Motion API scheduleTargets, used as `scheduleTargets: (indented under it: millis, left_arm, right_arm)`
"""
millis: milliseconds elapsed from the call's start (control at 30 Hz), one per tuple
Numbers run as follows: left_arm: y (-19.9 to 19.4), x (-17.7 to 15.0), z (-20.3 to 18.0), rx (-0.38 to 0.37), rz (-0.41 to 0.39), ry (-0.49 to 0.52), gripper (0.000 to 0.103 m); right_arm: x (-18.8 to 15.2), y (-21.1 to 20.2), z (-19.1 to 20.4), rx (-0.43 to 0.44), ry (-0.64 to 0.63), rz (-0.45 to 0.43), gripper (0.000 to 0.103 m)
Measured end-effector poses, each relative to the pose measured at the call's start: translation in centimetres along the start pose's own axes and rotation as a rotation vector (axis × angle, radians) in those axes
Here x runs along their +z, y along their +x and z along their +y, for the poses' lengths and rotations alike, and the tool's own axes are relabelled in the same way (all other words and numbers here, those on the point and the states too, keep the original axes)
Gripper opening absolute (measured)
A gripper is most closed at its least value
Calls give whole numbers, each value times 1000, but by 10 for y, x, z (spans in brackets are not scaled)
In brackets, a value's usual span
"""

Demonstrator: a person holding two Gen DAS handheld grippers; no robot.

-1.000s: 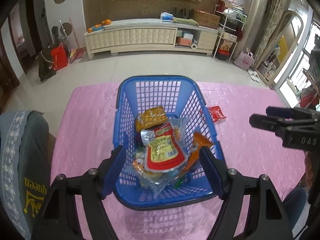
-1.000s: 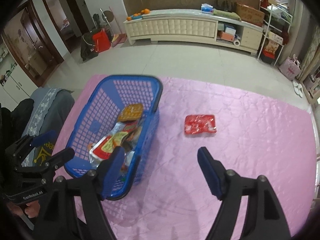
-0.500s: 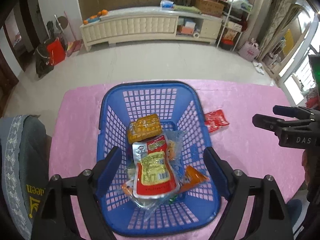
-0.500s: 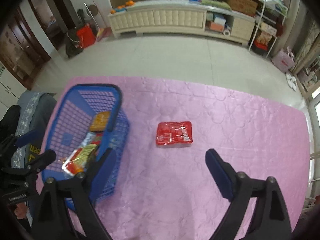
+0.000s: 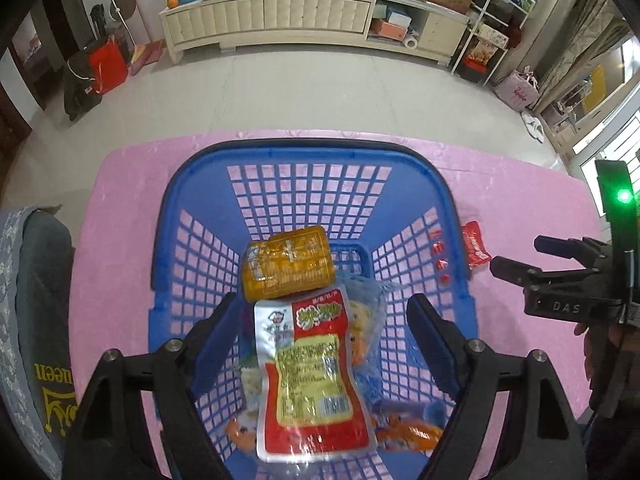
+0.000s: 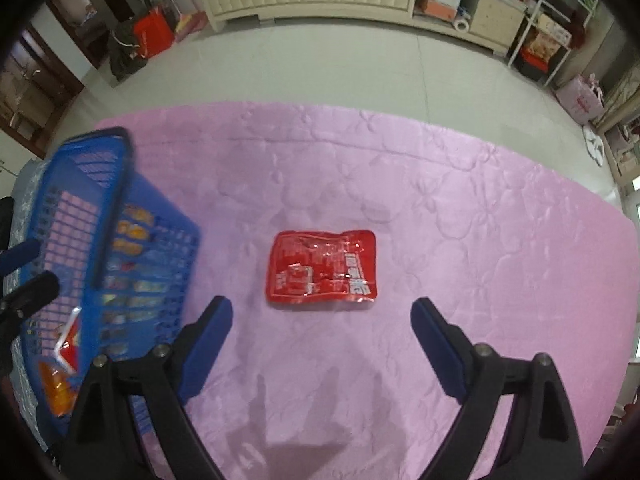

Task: Organize snacks
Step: 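Move the right gripper to the small red pouch and grasp it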

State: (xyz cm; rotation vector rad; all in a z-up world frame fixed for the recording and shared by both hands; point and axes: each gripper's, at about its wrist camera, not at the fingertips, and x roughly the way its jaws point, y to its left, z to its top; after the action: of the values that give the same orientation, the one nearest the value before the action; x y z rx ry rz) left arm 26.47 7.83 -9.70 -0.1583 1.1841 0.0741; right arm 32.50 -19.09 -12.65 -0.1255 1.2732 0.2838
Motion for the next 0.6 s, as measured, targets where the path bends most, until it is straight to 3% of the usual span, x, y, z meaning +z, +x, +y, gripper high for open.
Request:
scheduleTargets:
  millis: [267,600]
  left_arm:
    - [20,10,-2,21,7,19,82]
    - [29,12,-6,36,3,47,82]
  right_arm:
    - [6,47,-15,46,13,81,93]
    - [15,73,-14,34,13,95,95]
